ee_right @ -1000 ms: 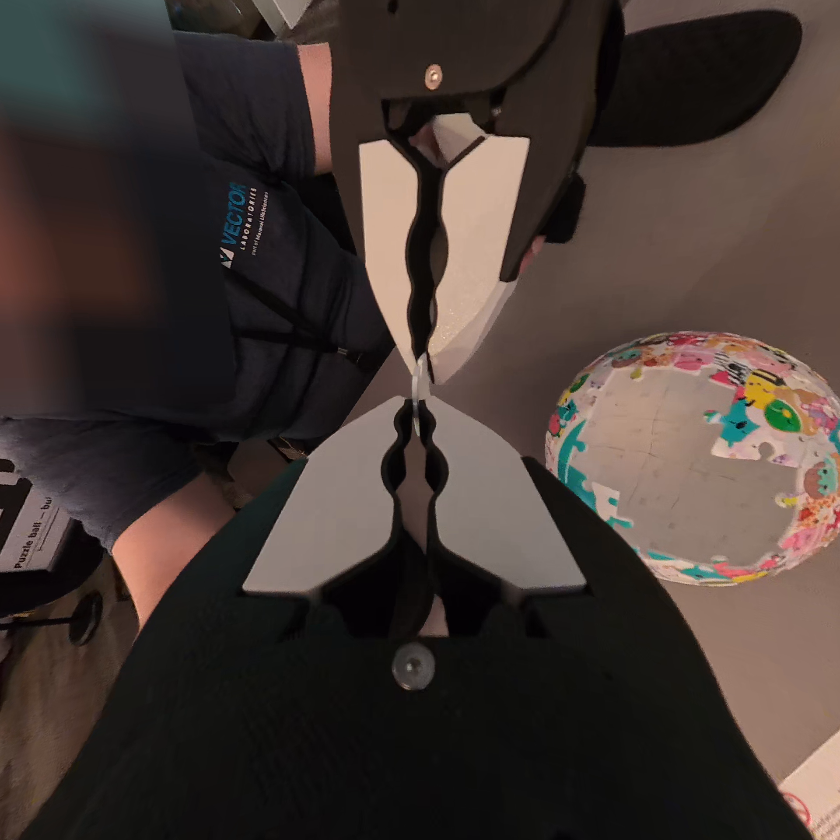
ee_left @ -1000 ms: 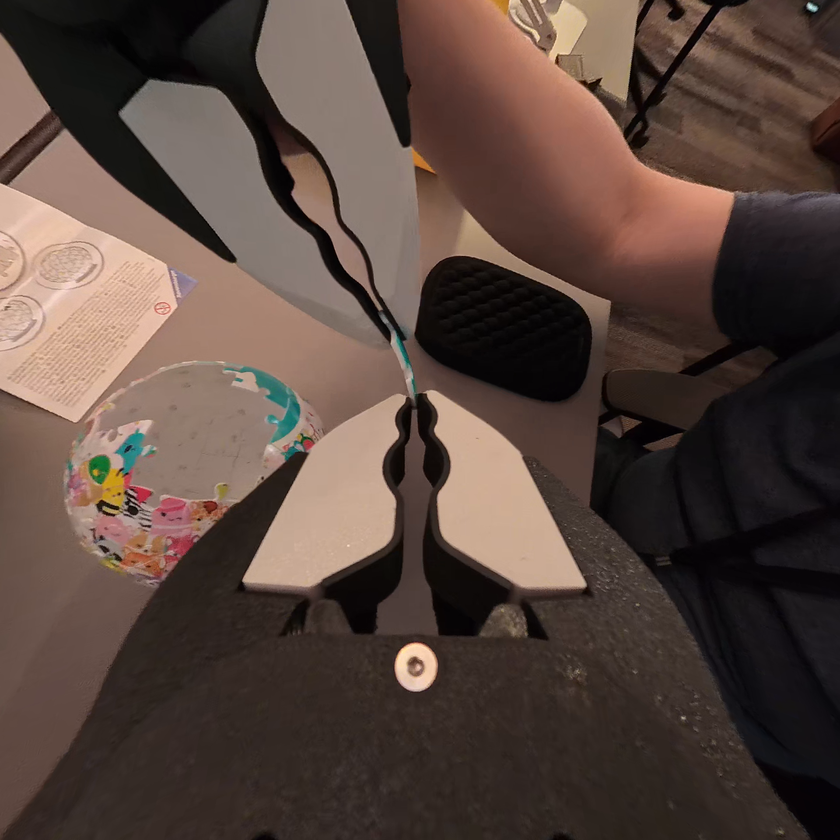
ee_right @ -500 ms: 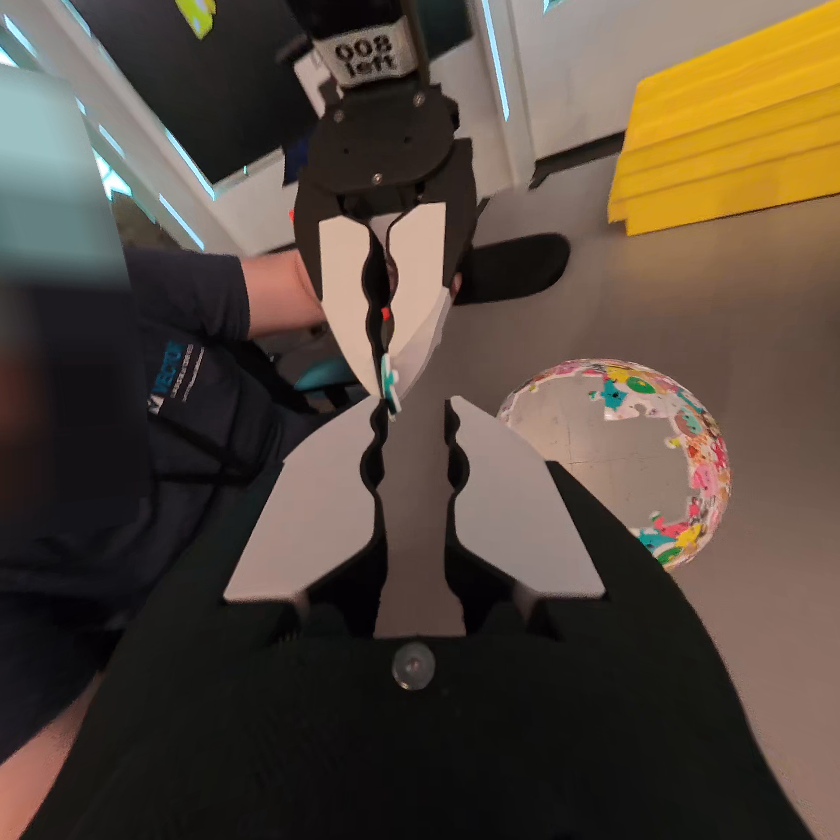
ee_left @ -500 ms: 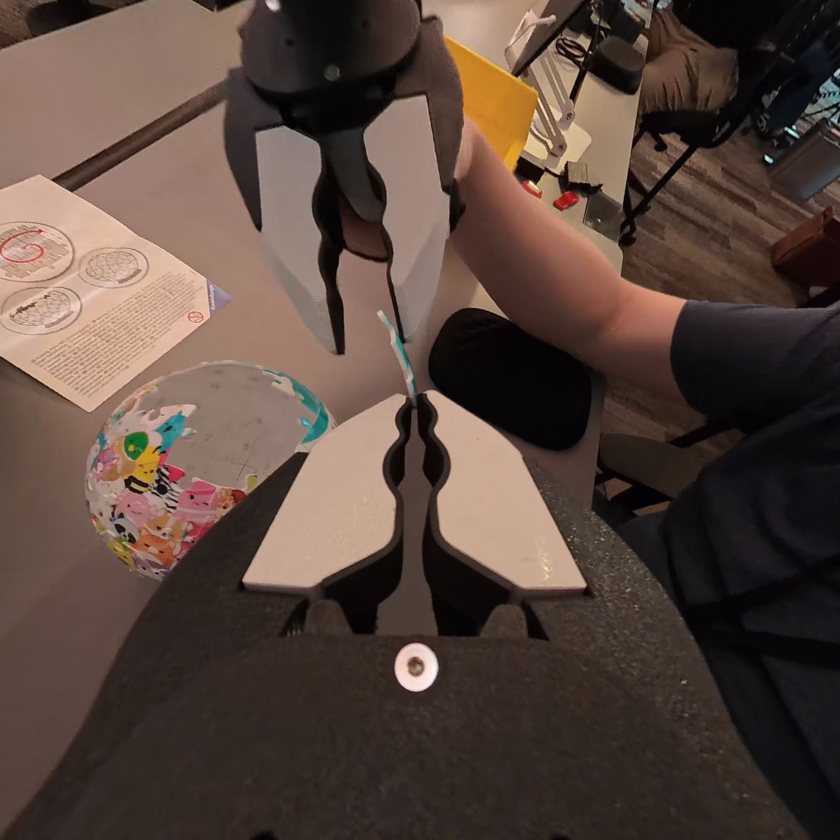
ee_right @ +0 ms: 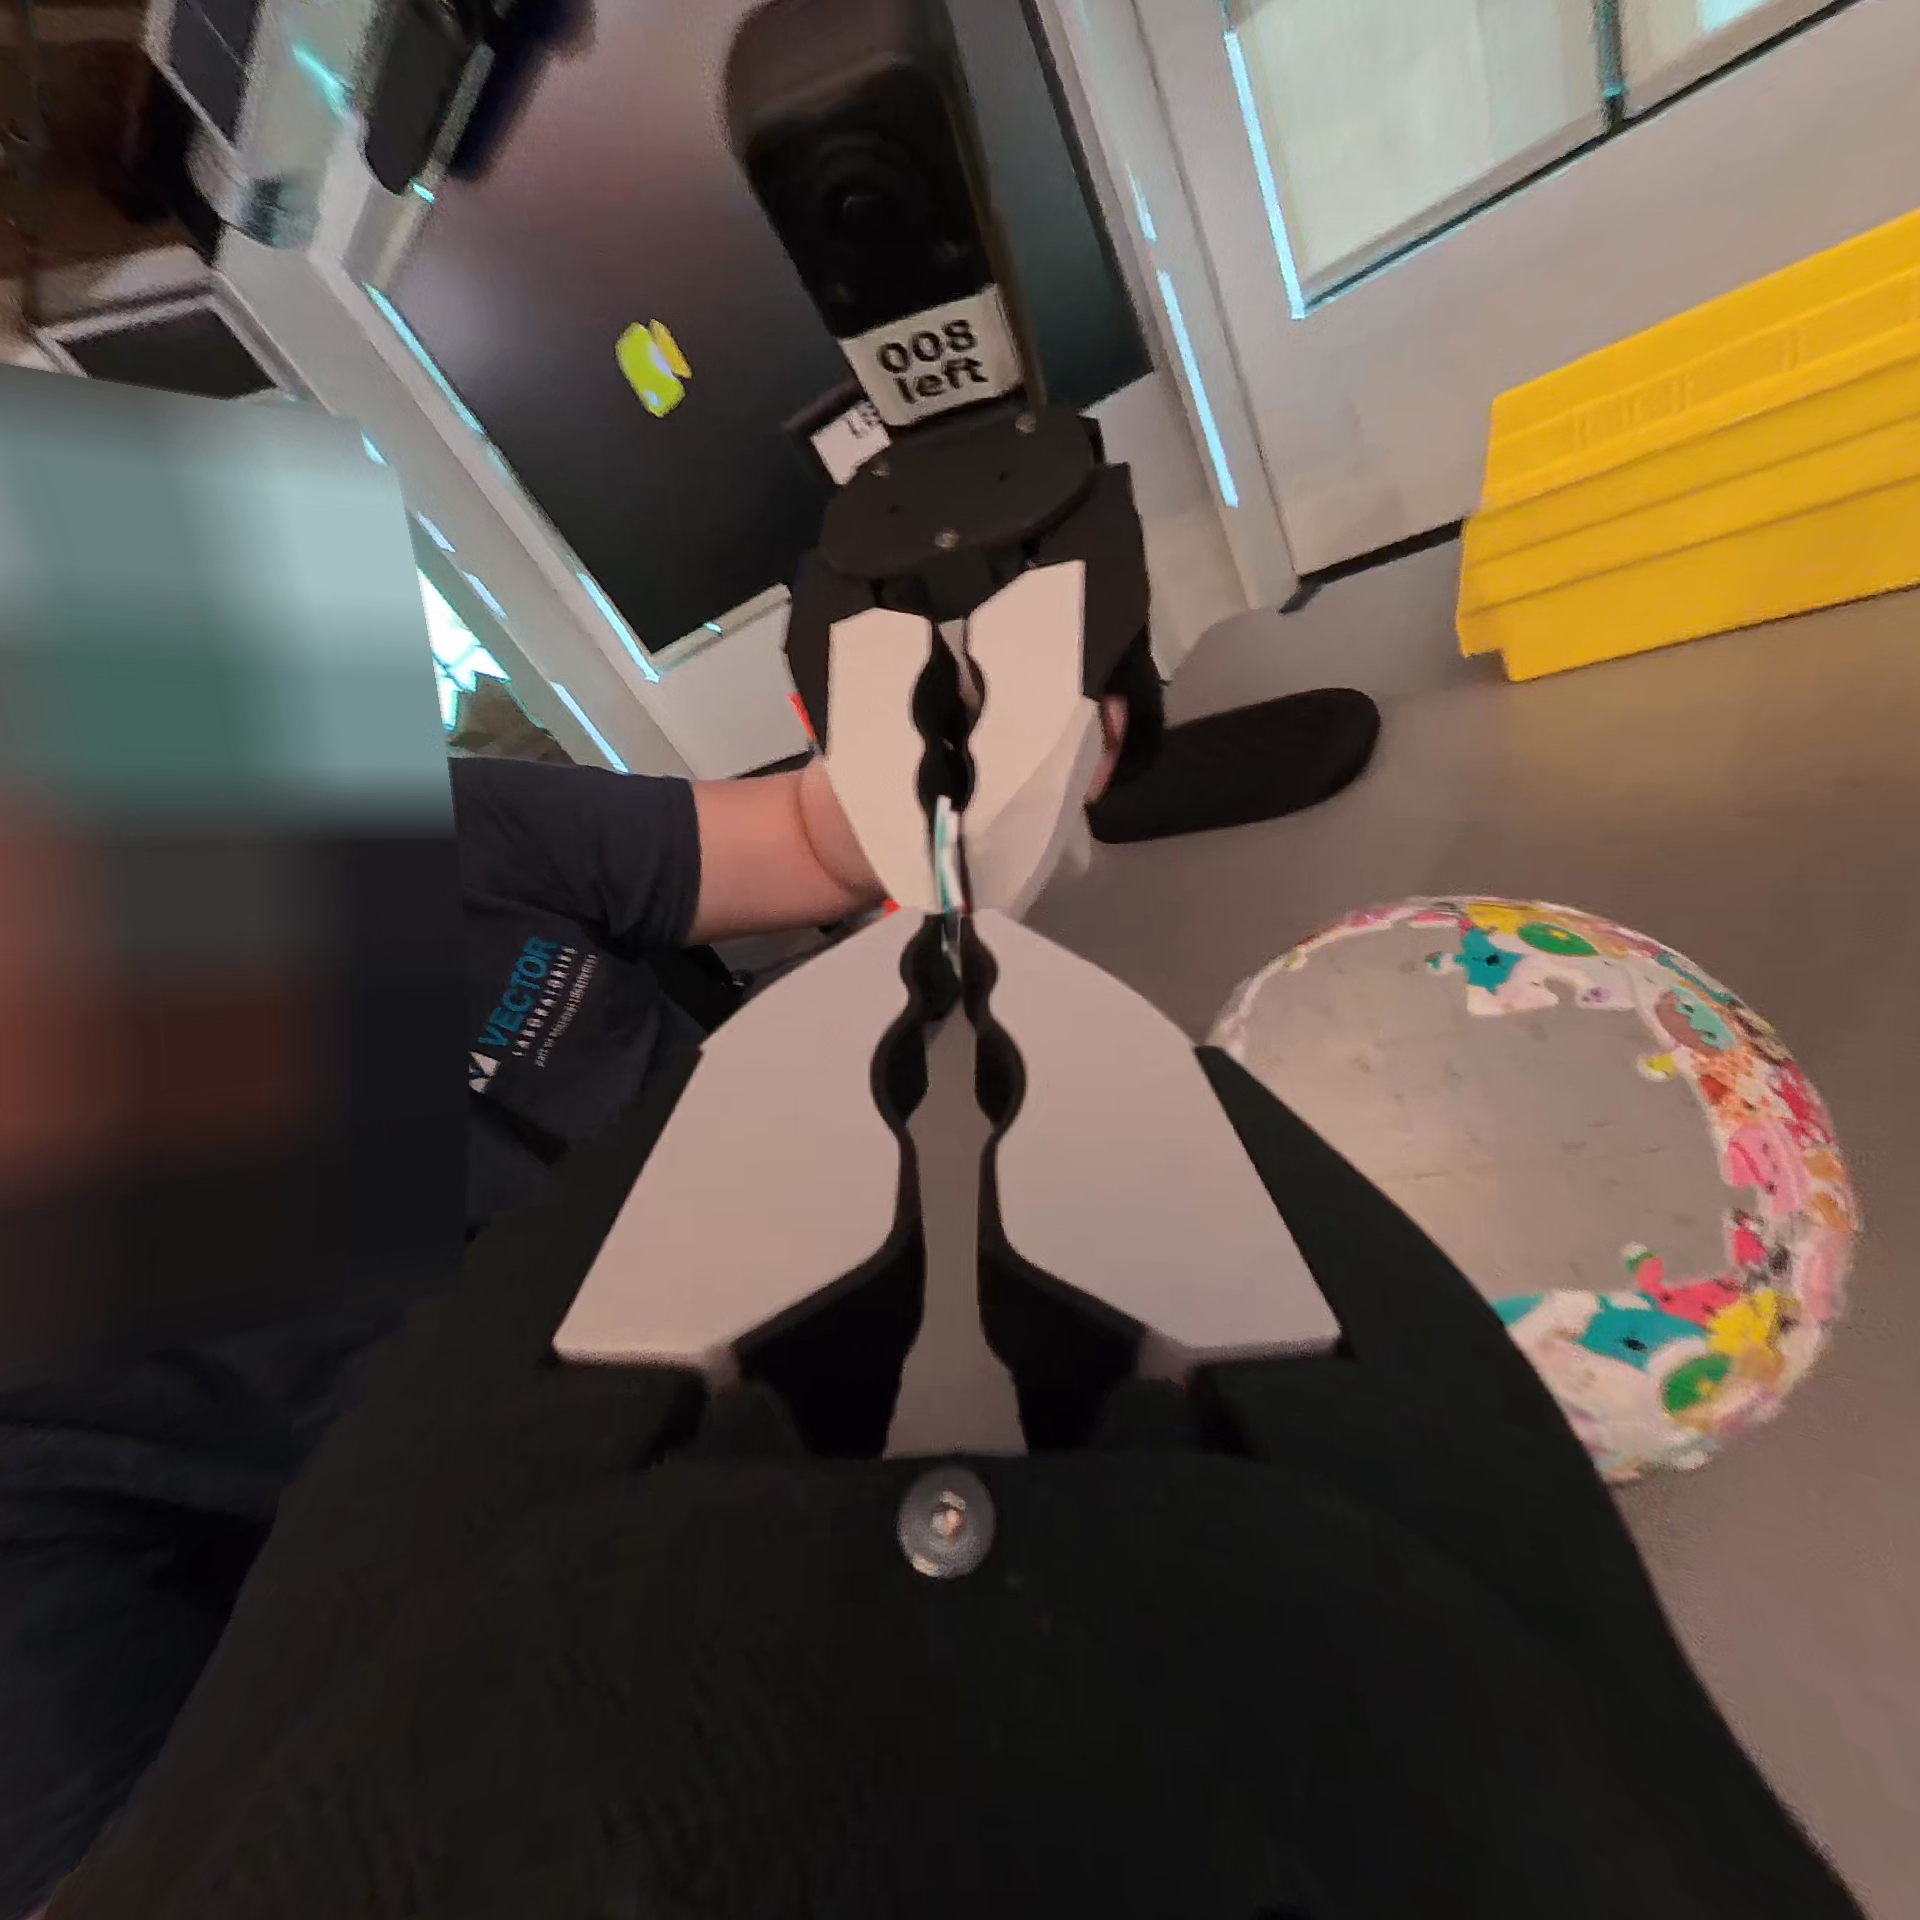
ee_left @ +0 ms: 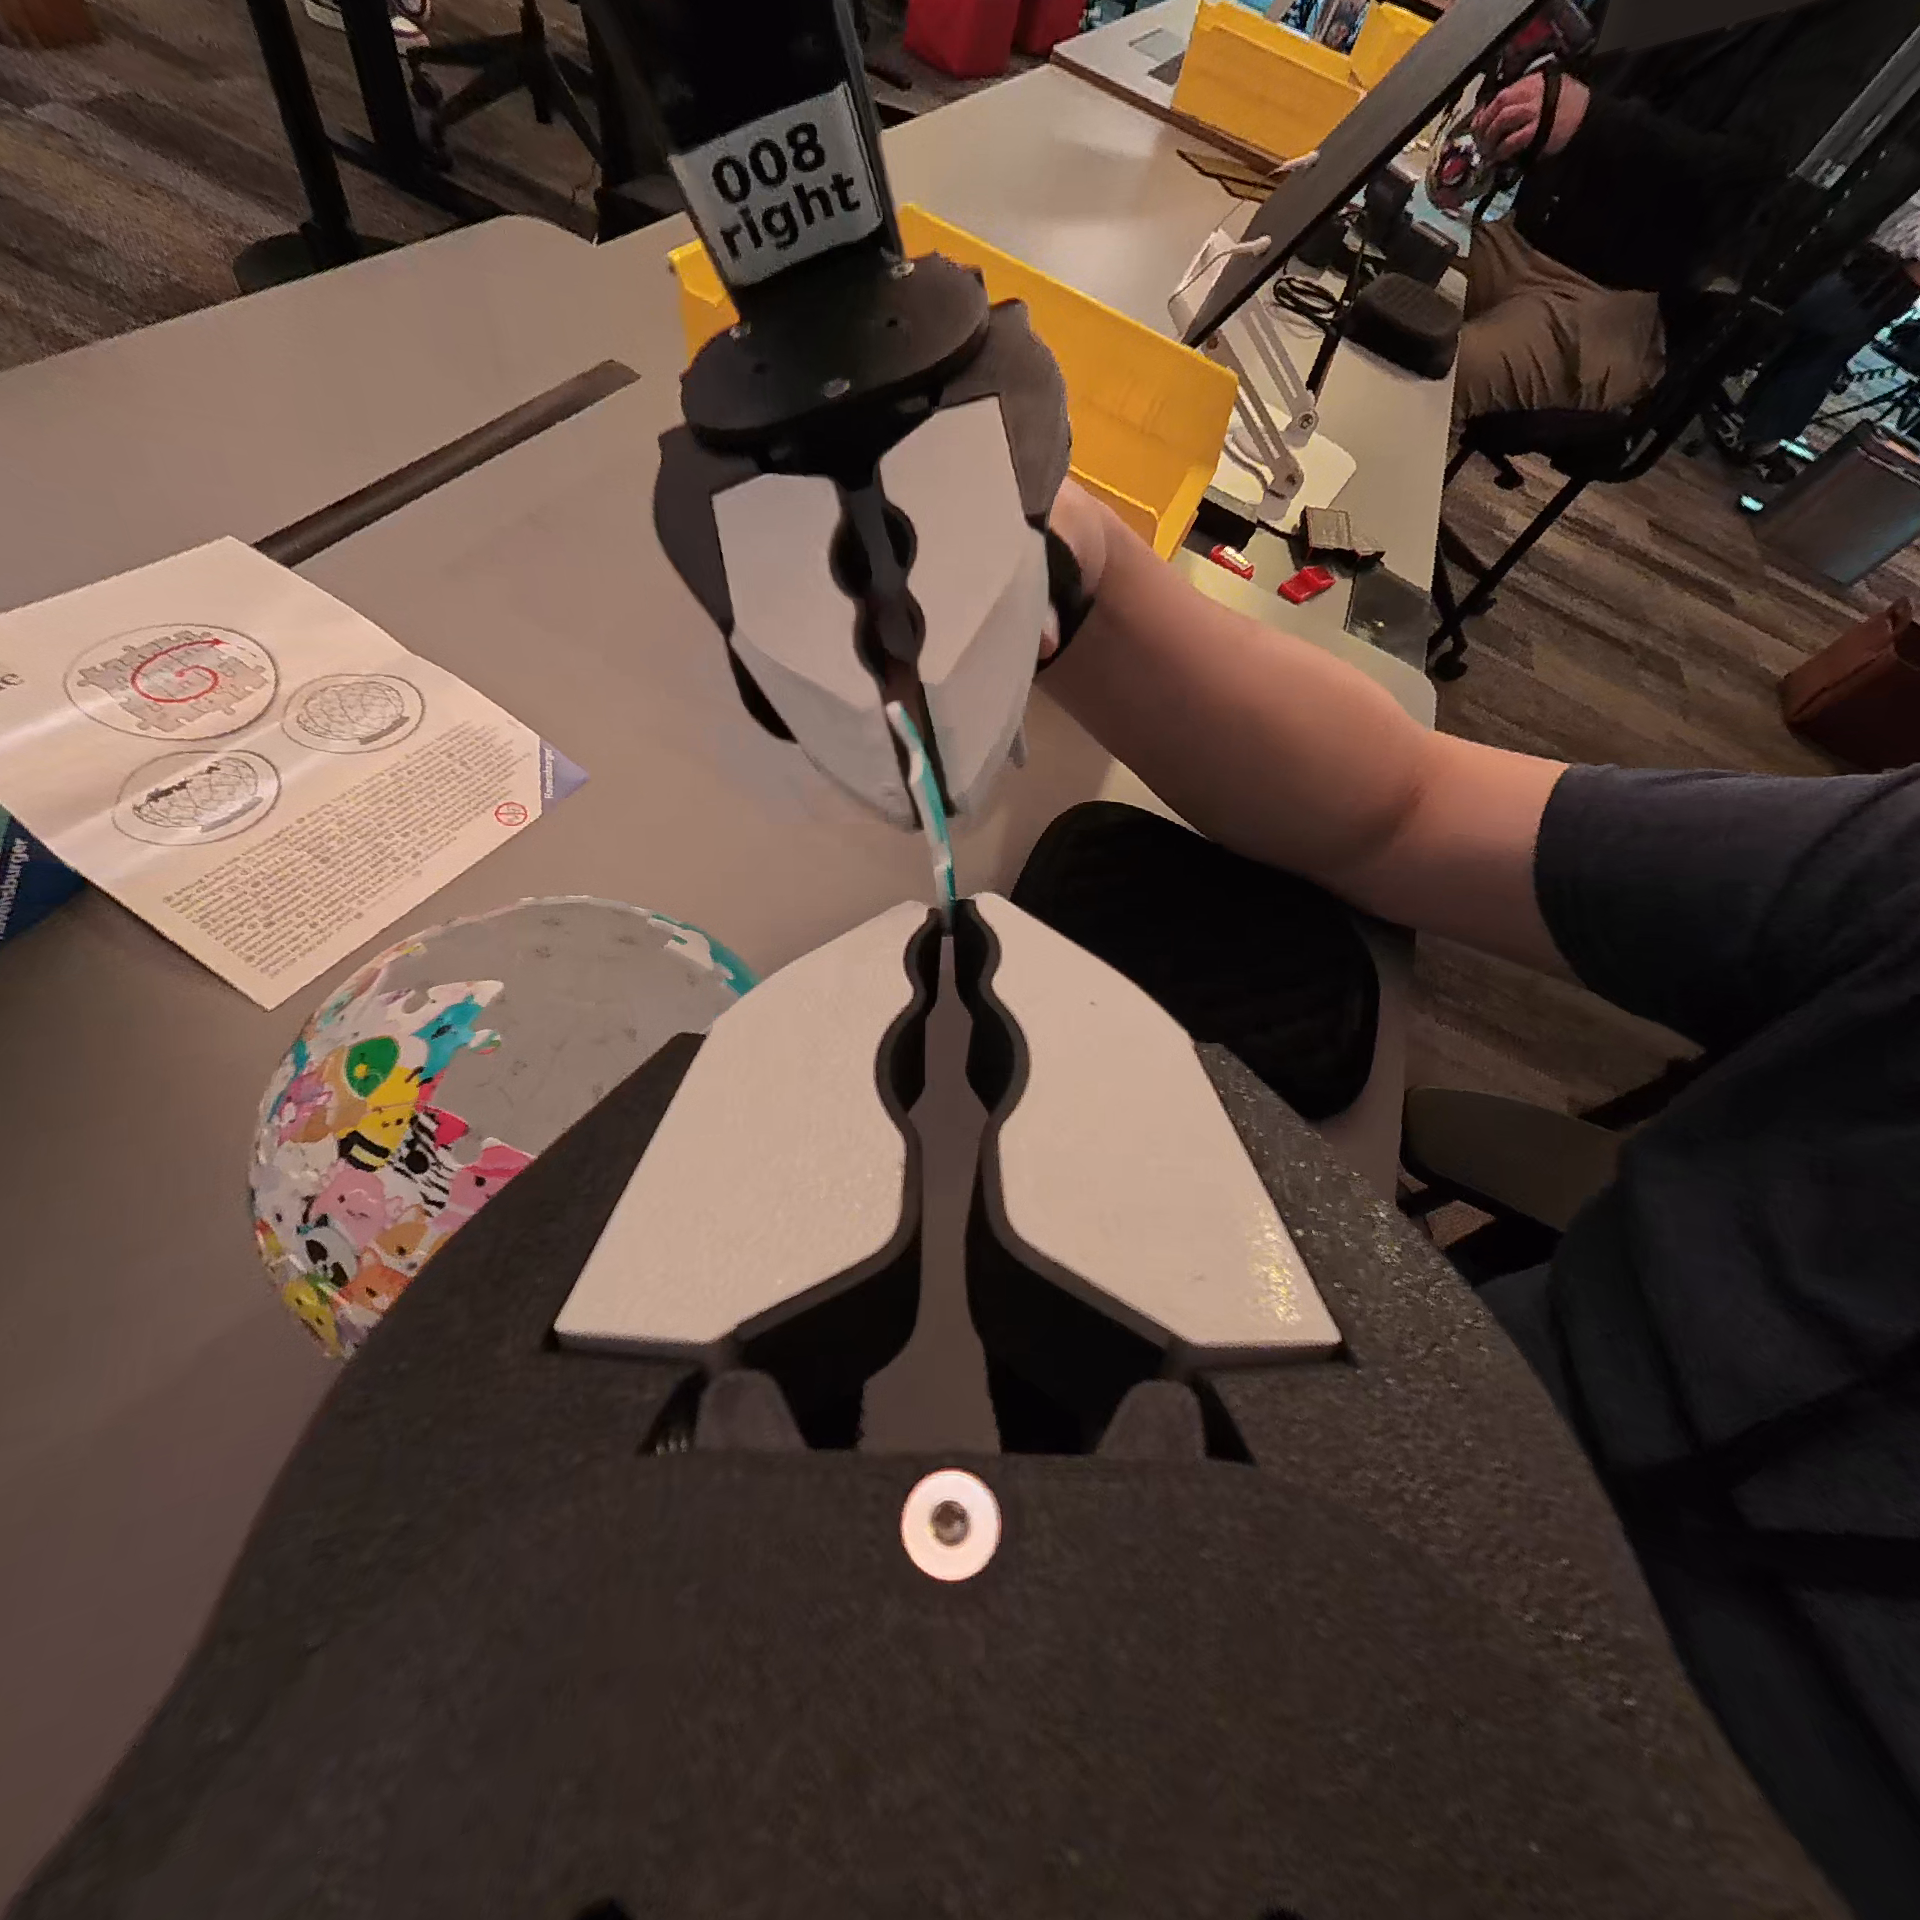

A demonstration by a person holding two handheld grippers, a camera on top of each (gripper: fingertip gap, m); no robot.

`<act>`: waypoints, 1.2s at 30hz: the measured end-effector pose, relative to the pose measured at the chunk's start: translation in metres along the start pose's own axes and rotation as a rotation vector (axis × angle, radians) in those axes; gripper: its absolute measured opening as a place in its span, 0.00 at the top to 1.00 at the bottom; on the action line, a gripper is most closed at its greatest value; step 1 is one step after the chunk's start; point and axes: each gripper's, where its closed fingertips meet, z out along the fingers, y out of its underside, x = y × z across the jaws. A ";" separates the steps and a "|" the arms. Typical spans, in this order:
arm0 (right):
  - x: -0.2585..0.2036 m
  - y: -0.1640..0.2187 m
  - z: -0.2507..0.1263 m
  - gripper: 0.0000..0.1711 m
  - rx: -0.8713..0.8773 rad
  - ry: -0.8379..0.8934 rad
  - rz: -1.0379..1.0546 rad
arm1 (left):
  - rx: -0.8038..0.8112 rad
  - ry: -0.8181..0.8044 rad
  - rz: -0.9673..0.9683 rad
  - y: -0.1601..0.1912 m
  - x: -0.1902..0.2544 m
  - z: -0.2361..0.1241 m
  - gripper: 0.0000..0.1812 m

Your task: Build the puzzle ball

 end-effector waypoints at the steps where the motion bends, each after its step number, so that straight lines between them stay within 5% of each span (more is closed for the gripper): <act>1: -0.001 0.000 0.001 0.98 0.000 -0.012 0.021 | 0.002 0.007 -0.007 0.000 0.000 0.000 0.99; 12: 0.007 0.024 -0.005 0.99 -0.197 0.091 0.101 | -0.095 -0.059 0.051 0.012 -0.006 -0.001 0.88; 29: -0.009 0.052 -0.012 0.98 -0.457 0.129 -0.007 | -0.419 0.078 0.083 0.011 0.015 0.035 0.91; 36: -0.008 0.041 -0.014 0.97 -0.403 0.148 -0.083 | -0.304 0.061 0.046 -0.001 0.011 0.031 0.99</act>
